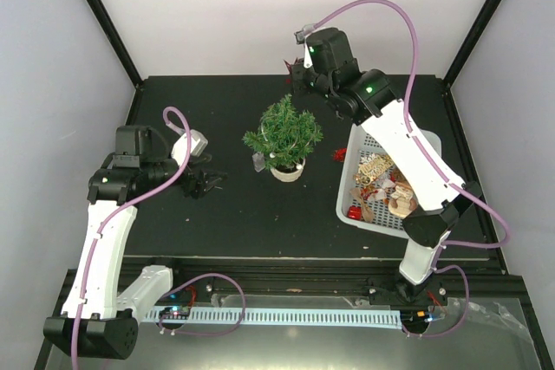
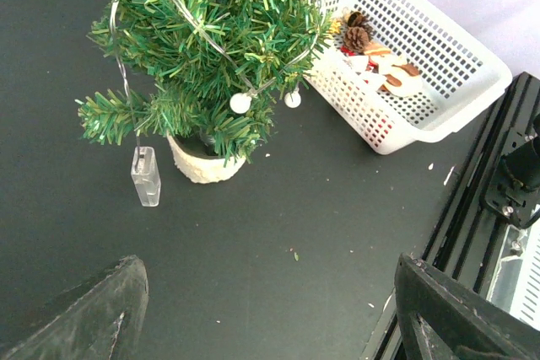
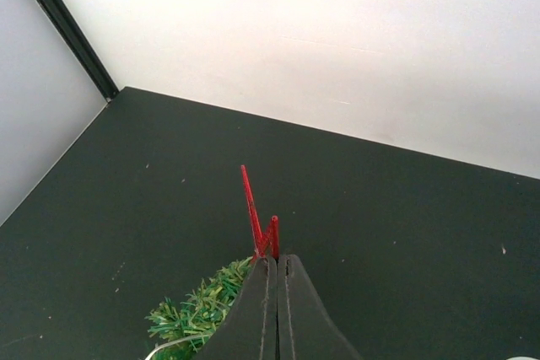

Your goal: Decorate the small christmas tree

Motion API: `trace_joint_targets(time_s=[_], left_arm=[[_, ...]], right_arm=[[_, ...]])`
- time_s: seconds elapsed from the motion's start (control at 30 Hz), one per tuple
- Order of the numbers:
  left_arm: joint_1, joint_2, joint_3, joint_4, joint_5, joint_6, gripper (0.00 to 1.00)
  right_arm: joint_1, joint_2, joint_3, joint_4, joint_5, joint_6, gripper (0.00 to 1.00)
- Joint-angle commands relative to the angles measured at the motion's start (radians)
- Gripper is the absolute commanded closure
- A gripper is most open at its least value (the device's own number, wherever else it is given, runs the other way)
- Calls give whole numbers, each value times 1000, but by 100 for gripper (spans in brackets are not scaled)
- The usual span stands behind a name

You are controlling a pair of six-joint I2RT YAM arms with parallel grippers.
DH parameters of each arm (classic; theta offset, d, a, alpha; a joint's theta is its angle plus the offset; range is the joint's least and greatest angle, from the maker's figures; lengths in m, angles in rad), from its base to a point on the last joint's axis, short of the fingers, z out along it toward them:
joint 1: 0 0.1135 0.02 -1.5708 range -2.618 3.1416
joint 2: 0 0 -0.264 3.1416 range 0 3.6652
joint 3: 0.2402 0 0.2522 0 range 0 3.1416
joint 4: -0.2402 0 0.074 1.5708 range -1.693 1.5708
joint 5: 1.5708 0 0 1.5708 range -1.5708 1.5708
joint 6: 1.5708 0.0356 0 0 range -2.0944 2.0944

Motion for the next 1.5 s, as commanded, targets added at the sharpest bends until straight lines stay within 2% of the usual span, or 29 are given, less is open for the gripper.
trace_joint_targets(time_s=[0.0, 0.63, 1.47], left_arm=[[-6, -1, -2, 25, -8, -7, 19], [-7, -4, 0, 24, -12, -8, 19], [-5, -21, -5, 30, -12, -14, 19]], right_arm=[[-10, 10, -1, 33, -7, 14, 99], [-11, 26, -13, 30, -51, 36, 99], [-11, -45, -131, 53, -87, 23, 99]])
